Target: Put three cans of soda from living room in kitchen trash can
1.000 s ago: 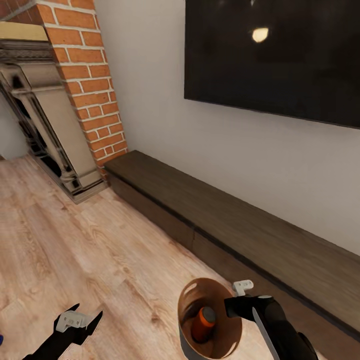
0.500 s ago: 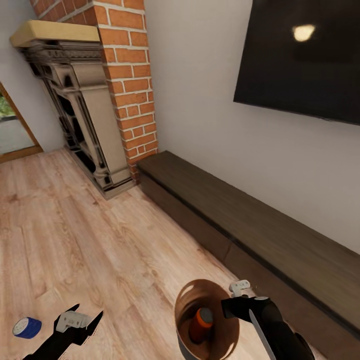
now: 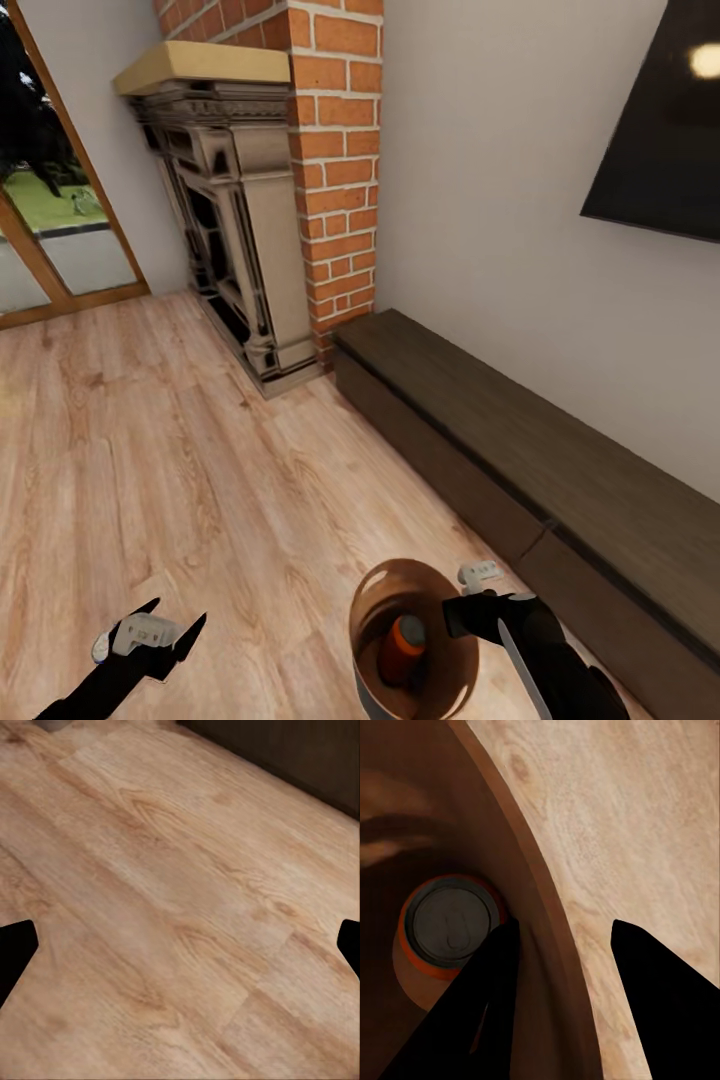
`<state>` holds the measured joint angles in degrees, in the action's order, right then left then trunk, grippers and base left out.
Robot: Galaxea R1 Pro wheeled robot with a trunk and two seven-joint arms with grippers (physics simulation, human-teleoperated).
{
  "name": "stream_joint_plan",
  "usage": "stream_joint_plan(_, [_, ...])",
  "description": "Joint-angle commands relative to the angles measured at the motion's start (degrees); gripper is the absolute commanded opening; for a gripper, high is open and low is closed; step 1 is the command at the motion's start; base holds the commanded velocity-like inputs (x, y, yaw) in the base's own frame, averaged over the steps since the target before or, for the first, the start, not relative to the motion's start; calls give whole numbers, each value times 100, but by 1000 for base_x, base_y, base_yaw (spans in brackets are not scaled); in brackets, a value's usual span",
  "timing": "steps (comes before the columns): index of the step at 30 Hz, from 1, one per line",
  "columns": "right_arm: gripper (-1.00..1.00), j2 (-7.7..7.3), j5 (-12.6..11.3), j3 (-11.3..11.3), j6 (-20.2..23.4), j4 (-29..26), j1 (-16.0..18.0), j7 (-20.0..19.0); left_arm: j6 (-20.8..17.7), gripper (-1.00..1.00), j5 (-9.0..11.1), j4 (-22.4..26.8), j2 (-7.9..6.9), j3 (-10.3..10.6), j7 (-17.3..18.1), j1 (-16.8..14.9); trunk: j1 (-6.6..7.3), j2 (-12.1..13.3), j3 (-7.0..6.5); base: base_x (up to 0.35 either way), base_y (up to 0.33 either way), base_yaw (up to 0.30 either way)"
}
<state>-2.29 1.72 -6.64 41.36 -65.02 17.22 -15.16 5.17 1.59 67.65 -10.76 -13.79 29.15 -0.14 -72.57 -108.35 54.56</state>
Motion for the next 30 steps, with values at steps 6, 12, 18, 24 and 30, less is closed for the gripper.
stream_joint_plan(6, [-100, -1, -85, -4, 12, -2, 1, 2, -680, 100, 600, 1160, -8, -28, 142, 48, 0, 0, 0, 279, 207, 102])
stream_joint_plan(12, [-100, 0, -85, -17, 13, -2, 1, 4, -826, 100, 1261, 1269, -70, -41, 341, 141, 0, 0, 0, 281, 209, 13])
stream_joint_plan(18, [-100, 0, -78, -62, 13, -2, 1, 28, -775, 100, 1342, 808, -78, -44, 379, 153, 0, 0, 11, 268, 198, 48])
stream_joint_plan(24, [-100, 0, -76, -66, 13, -2, -16, 30, -775, 100, 1333, 751, -75, -45, 379, 154, 0, 0, 14, 109, 65, 219])
stream_joint_plan(30, [-100, 0, -76, -68, 13, -2, -23, 31, -779, 100, 1351, 689, -75, -45, 378, 154, 0, 0, 14, -55, 174, 245])
